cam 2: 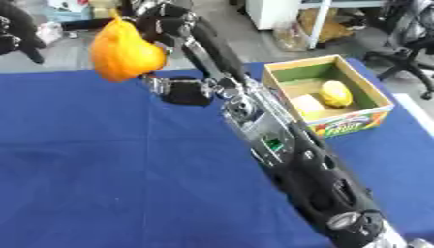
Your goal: Pick up the objects with one hand, pass them to the other hand, and then place them into the box on the other side of the table.
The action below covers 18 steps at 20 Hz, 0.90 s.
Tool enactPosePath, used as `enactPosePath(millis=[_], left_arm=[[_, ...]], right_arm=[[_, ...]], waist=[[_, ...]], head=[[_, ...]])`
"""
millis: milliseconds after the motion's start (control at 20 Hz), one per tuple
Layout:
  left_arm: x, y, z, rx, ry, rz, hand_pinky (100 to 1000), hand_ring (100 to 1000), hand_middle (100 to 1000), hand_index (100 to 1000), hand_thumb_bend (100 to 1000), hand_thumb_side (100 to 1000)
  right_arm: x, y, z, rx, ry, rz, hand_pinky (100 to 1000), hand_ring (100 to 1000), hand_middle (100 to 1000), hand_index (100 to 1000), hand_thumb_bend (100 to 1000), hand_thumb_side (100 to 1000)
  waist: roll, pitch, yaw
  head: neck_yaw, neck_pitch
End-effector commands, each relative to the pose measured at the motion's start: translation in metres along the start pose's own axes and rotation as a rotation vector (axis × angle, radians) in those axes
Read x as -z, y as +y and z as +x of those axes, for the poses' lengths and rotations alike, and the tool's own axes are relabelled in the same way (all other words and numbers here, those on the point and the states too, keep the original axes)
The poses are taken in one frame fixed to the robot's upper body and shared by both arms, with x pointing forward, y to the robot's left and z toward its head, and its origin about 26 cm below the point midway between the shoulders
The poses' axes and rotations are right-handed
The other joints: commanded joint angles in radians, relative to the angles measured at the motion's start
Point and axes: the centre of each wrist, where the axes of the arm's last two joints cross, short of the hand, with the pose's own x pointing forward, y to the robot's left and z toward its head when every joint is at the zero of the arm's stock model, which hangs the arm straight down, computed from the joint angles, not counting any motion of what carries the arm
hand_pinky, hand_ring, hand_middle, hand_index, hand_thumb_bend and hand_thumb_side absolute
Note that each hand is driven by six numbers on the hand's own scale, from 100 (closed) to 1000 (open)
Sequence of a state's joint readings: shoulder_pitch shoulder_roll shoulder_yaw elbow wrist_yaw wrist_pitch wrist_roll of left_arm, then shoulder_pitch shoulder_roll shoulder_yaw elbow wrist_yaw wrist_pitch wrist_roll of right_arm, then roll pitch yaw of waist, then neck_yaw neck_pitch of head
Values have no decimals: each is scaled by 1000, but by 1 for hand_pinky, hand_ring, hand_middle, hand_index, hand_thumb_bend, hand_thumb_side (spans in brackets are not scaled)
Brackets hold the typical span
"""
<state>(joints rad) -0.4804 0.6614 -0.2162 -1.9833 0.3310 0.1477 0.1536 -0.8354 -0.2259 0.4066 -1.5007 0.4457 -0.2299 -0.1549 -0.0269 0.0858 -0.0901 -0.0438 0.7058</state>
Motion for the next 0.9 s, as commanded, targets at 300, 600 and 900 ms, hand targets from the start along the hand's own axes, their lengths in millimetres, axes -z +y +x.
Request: enactPosePath(millis=[300,600,900], left_arm=[[-14,14,-5,25,6,149,481,522,505,602,945,597],[-31,16,-23,-3,60,227,460,510,493,587,981,617],[-44,16,-41,-2,115,338,446,497,479,576,972,633]], right_arm=[[-31,-67,-86,-261,366,-159,791,779,715,471,169,100],[-92,-94,-154,-454,751,-272,790,786,715,482,171,100],[-137,-106,-182,-557,967,-374,792,794,719,490,167,100]], waist=[[13,-20,1],[19,-17,3],[17,-12,10]], head=[[-2,4],[-14,14],[-93,0]])
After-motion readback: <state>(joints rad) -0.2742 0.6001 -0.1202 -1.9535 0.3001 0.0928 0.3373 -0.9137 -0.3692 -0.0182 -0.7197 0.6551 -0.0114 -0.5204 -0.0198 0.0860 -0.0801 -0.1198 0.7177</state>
